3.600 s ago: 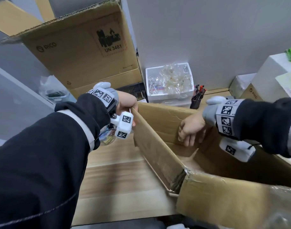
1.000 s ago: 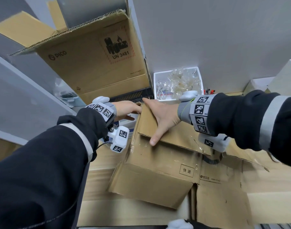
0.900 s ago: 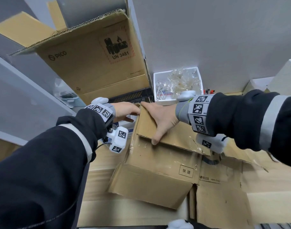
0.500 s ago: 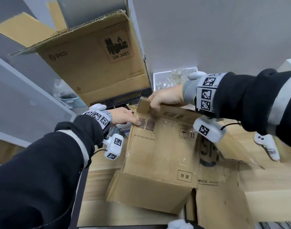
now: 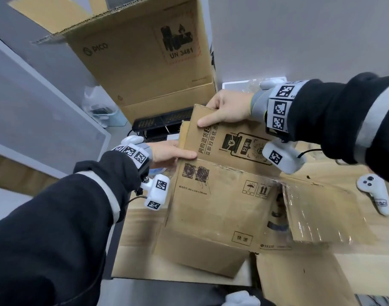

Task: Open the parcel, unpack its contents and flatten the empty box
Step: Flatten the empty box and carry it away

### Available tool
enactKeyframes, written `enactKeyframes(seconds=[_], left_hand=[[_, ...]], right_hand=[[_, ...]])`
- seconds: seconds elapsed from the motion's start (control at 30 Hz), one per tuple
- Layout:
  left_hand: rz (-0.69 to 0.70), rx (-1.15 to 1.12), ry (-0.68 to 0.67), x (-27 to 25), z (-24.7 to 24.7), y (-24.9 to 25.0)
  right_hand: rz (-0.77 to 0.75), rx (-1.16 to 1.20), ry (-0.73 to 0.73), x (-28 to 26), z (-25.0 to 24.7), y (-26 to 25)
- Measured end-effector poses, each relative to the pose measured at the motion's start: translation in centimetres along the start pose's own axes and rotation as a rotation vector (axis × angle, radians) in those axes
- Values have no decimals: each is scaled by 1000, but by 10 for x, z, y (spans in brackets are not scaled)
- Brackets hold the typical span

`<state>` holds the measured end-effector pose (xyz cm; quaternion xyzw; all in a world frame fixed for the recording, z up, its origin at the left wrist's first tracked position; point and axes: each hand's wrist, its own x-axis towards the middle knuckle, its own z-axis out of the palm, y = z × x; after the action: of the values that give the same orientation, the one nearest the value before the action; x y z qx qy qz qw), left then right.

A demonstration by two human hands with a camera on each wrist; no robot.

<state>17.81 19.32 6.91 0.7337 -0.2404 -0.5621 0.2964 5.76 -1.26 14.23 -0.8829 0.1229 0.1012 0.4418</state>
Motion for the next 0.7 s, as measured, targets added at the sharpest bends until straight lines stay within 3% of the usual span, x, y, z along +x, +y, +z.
enactKeyframes(seconds=[0.37,0.47,0.57,0.7], left_hand=[[-32,-103,34,-18,-22,-19],[-64,-60,23,-17,-29,-27],[-71,-29,73,-16,-25,-24],[-102,32,65,-7,-24,-26]], right_hand=[[-129,-197,227,23,25,19],[-40,-198,251,19,26,30],[98,-367,161,15,23,34],[71,-563,195,11,27,38]])
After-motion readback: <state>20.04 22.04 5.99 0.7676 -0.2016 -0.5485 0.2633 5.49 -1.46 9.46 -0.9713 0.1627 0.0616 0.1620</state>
